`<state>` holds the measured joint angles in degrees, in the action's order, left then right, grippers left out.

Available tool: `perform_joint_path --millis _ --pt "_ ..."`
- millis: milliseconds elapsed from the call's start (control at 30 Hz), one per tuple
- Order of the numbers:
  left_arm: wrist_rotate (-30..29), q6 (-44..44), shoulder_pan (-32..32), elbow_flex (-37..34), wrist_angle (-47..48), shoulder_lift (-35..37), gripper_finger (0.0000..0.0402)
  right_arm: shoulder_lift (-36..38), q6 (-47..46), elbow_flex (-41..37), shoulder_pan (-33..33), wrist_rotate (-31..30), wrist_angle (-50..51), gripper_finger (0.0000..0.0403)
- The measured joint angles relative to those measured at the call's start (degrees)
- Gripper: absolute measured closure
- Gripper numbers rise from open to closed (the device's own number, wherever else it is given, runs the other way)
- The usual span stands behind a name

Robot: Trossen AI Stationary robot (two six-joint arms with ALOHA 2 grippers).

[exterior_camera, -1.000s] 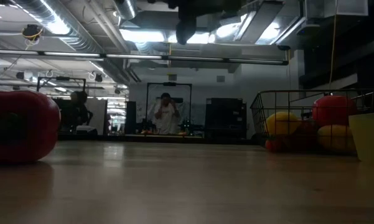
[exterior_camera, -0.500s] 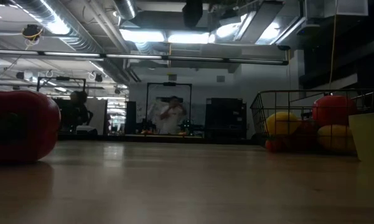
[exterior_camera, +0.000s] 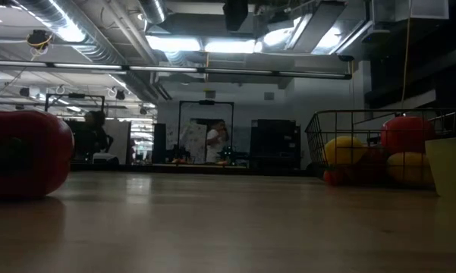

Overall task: Sort produce into baskets
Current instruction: Put the green mushroom into the yellow bin

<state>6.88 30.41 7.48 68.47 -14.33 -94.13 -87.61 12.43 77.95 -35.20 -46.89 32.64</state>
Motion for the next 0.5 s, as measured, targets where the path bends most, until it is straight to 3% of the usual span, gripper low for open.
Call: perform_joint_path --millis 333,500 --pt "-0.07 -1.81 0.46 0.00 0.04 0.00 0.0339 -0.02 0.09 0.00 0.00 0.02 -0.04 0.0118" --pt "-0.07 -1.83 0.42 0.00 0.16 0.00 0.0339 -0.02 0.09 0.00 0.00 0.00 -0.49 0.0155"
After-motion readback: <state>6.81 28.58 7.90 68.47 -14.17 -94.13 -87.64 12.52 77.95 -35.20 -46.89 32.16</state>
